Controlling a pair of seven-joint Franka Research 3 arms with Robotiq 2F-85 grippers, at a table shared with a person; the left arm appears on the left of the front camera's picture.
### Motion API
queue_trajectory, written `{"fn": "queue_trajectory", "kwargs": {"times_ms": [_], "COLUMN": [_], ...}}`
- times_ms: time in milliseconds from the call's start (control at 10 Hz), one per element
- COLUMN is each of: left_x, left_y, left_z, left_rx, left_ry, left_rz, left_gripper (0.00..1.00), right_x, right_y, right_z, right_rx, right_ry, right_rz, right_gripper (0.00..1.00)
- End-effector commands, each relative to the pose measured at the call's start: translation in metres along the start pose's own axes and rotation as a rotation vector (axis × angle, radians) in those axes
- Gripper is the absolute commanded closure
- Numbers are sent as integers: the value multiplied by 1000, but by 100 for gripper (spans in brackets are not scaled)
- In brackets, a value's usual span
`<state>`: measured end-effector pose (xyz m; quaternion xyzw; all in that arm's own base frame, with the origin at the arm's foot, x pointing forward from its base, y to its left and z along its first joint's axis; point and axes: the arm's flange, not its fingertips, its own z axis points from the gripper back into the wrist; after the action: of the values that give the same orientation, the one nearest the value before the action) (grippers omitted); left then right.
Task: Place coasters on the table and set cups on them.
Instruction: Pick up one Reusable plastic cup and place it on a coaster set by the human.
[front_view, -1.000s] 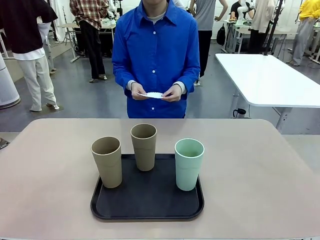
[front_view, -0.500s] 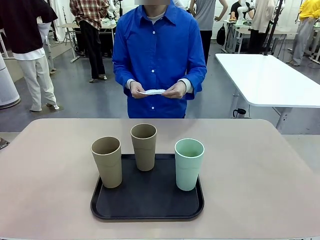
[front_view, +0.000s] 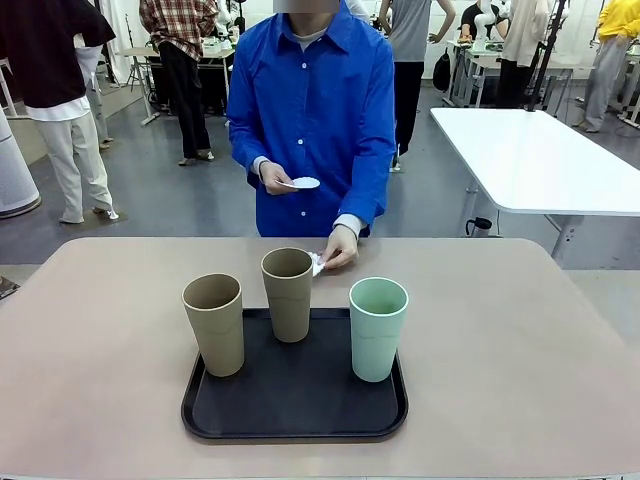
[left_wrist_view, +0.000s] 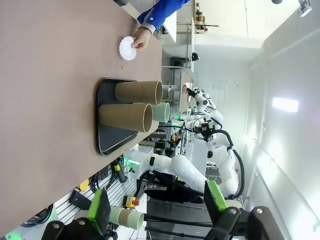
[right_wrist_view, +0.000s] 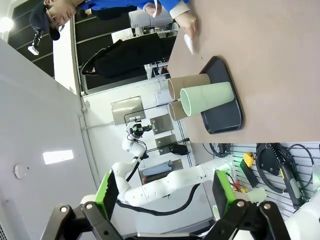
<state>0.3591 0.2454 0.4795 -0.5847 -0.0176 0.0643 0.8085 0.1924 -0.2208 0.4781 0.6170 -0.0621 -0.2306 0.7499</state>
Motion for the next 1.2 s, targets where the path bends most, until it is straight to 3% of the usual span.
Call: {"fn": "queue_trajectory", "kwargs": {"times_ms": [0,1100], "left_x": [-1,-1], "left_y": [0,0], "left_z": [2,2], "left_rx": [-6,-6], "left_ry": [-4,-4], "left_rz": [-2,-2], "left_gripper": [0,0], "right_x": [1,1], "right_y": [0,0], "right_z": [0,0], "right_rx": [3,3], "right_ry": [1,1], "right_rz": [-1,-1], "right_gripper": [0,0]}}
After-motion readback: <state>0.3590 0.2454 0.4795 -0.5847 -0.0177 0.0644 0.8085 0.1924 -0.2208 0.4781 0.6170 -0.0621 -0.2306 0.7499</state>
